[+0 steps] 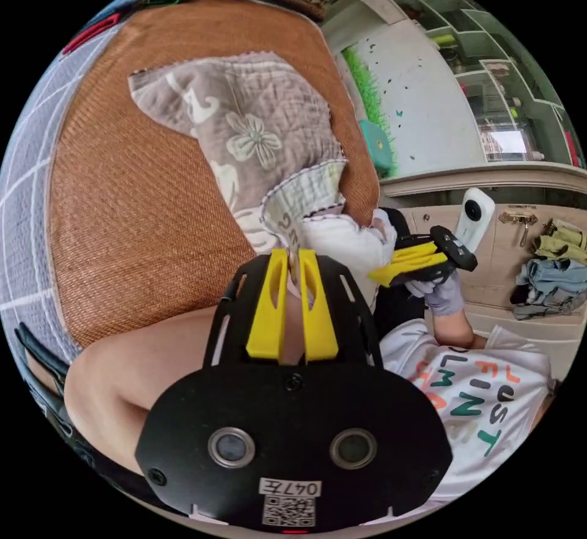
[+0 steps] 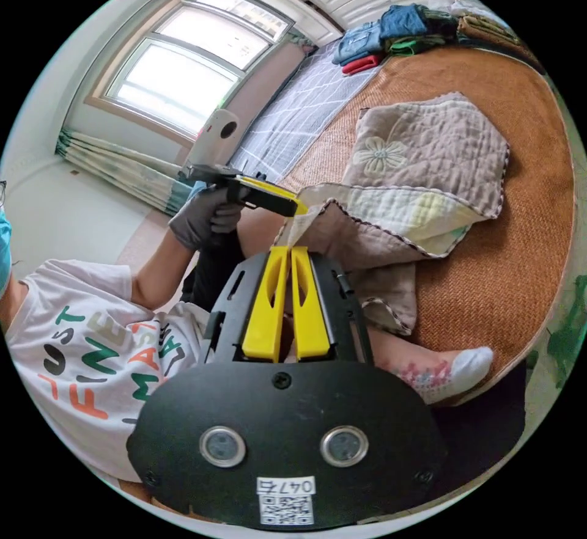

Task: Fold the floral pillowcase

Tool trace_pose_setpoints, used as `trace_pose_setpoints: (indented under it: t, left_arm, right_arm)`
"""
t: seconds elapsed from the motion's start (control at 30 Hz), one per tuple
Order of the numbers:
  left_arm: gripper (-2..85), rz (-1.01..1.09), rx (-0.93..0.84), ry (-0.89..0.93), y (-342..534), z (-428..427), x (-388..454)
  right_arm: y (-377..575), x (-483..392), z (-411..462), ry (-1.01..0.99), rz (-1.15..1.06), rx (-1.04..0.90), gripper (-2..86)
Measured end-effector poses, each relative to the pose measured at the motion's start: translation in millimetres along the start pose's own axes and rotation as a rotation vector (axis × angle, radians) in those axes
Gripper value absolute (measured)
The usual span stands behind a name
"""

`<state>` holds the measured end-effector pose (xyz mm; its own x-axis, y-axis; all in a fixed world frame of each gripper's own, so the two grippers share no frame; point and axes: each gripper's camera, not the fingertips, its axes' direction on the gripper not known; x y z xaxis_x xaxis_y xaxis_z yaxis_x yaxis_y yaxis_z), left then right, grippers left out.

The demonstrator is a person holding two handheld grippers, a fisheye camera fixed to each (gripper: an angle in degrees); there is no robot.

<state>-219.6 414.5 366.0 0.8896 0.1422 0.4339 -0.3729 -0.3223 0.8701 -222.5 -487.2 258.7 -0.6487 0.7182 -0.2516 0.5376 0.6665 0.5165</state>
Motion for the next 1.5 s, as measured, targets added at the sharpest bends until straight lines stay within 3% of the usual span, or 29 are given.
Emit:
trace_pose_setpoints:
  t: [0.07, 0.23, 0.37, 0.5, 0.73, 0.8, 0.87, 1.0, 1.1, 1.2, 1.33, 1.5]
  left_arm:
    - [-0.4, 0.03, 0.056, 0.046, 7.5, -8.8, -9.8]
    - [-1.0, 0.059, 0.228, 0.394, 25.6, -17.6, -64.7]
    - [-1.0, 0.035, 0.396, 0.479, 48.6, -19.3, -94.4]
    - [-1.0, 0.077, 0.662, 0.547, 101.5, -73.4, -125.4]
    - [-1.0, 0.155, 1.069, 0.319, 241.6, -189.0, -119.4]
    - [-1.0, 0.156, 1.114, 0.267, 263.4, -202.2, -117.3]
    - [-1.0, 0.142, 1.058, 0.211, 258.0, -207.1, -122.1]
    - [-1.0, 0.027, 0.875, 0.137, 168.4, -192.6, -180.1]
    - [-1.0, -0.032, 0.839, 0.134, 89.3, -197.2, -223.6]
    - [-1.0, 0.026, 0.933, 0.021, 44.4, -239.9, -213.0]
    - [-1.0, 0.14, 1.11, -0.172, 65.9, -291.9, -166.2]
    - [-1.0, 0.138, 1.106, -0.245, 115.8, -253.8, -190.5]
  right_arm:
    - [6.9, 1.5, -22.8, 0.029, 0.009, 0.056, -1.0]
    - [30.2, -8.9, -103.3, 0.125, 0.002, 0.257, -1.0]
    - [53.2, -32.9, -153.1, 0.221, -0.029, 0.39, -1.1]
    - [97.0, -75.1, -226.6, 0.459, -0.029, 0.632, -1.1]
    - [163.2, -167.0, -297.9, 0.7, -0.118, 1.019, -1.2]
    - [169.0, -191.3, -305.6, 0.737, -0.163, 1.098, -1.1]
    - [159.8, -201.4, -313.0, 0.714, -0.165, 1.111, -1.1]
    - [75.7, -168.3, -313.5, 0.714, -0.101, 0.922, -1.1]
    - [-13.1, -122.9, -309.4, 0.739, -0.069, 0.752, -1.1]
    - [-80.5, -112.6, -318.7, 0.769, -0.103, 0.737, -1.1]
    - [-113.3, -155.5, -336.6, 0.75, -0.21, 0.826, -1.1]
    - [-115.9, -160.5, -296.7, 0.766, -0.272, 0.734, -1.0]
